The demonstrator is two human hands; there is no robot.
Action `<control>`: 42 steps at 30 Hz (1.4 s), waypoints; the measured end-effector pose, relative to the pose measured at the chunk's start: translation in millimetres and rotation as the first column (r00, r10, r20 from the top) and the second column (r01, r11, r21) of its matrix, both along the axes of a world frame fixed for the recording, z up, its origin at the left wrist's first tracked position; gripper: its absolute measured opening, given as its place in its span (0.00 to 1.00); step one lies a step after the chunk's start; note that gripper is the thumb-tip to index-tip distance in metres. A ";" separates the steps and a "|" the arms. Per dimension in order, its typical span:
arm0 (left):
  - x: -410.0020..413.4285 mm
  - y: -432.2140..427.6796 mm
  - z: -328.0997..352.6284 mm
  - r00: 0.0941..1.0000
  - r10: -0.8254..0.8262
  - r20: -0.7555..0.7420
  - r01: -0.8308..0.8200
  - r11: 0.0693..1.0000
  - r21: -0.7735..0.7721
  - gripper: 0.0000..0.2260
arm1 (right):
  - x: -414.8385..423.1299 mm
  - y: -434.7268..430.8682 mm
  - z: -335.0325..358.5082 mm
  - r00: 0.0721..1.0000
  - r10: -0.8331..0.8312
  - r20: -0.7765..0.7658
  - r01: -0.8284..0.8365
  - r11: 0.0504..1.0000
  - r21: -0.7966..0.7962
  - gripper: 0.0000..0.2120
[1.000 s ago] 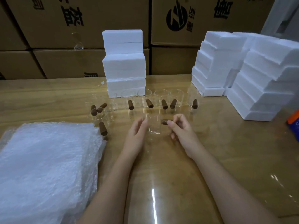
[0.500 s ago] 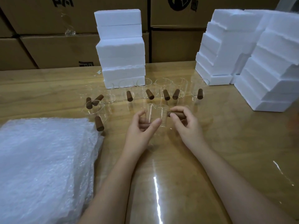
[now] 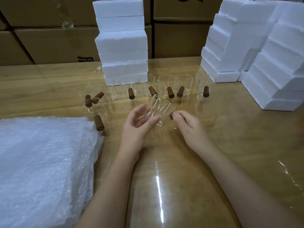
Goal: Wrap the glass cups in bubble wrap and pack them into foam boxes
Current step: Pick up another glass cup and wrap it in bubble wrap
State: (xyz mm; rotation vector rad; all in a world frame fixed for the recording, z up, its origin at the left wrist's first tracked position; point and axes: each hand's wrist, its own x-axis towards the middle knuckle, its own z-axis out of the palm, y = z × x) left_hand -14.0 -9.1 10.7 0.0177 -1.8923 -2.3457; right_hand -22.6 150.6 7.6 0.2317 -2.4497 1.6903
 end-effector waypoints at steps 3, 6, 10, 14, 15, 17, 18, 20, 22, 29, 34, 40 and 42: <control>-1.3 -3.2 -0.7 0.999 -0.041 0.016 0.039 0.993 0.109 0.27 | -0.1 -0.1 2.2 0.966 0.173 0.194 -0.110 0.948 -0.298 0.13; -3.7 -5.8 -1.3 0.993 -0.114 -0.008 0.113 0.971 0.210 0.22 | 0.4 4.2 4.7 0.811 0.508 0.292 -0.204 0.711 -0.673 0.12; -4.3 -6.9 -0.6 0.976 -0.216 0.010 0.203 0.932 0.302 0.26 | 2.1 4.4 6.6 0.514 0.842 0.167 -0.107 0.255 -0.961 0.11; -3.7 -5.8 -0.6 0.980 -0.200 0.020 0.188 0.947 0.260 0.27 | 1.7 4.2 9.2 0.549 0.815 0.185 -0.152 0.315 -0.937 0.10; -3.6 -5.4 -1.0 0.983 -0.184 0.016 0.175 0.954 0.242 0.26 | 1.2 4.7 9.6 0.604 0.765 0.223 -0.192 0.411 -0.891 0.11; -3.4 -3.4 -2.1 0.990 -0.144 0.007 0.139 0.969 0.205 0.25 | 0.4 5.9 10.0 0.705 0.659 0.261 -0.248 0.574 -0.780 0.12; -3.5 -2.3 -2.7 0.993 -0.117 0.004 0.114 0.977 0.182 0.24 | -0.6 6.6 9.6 0.748 0.606 0.269 -0.261 0.642 -0.721 0.13; -3.3 -0.3 -3.9 0.998 -0.059 0.001 0.058 0.988 0.141 0.23 | -2.8 8.5 8.4 0.829 0.487 0.276 -0.262 0.774 -0.577 0.13; -3.0 1.8 -5.1 1.000 -0.009 -0.010 0.010 0.995 0.102 0.24 | -3.8 8.8 7.1 0.902 0.350 0.252 -0.231 0.886 -0.401 0.15; -0.4 7.7 -6.9 0.991 0.120 -0.053 -0.124 0.988 -0.087 0.22 | 8.8 -0.7 2.9 0.989 0.006 -0.150 0.045 0.942 0.333 0.12; 1.1 10.4 -5.6 0.986 0.133 -0.096 -0.144 0.982 -0.119 0.20 | 15.8 -4.9 8.3 0.964 0.024 -0.264 0.142 0.794 0.591 0.12; -0.1 3.8 -3.4 0.996 0.067 -0.066 -0.066 0.998 0.016 0.22 | 17.0 -6.2 7.1 0.996 0.025 -0.084 0.005 0.943 0.334 0.10; -0.7 2.2 -2.7 0.998 0.029 -0.047 -0.026 0.998 0.064 0.23 | 16.6 -7.6 6.5 0.999 0.004 -0.044 0.004 0.985 0.173 0.09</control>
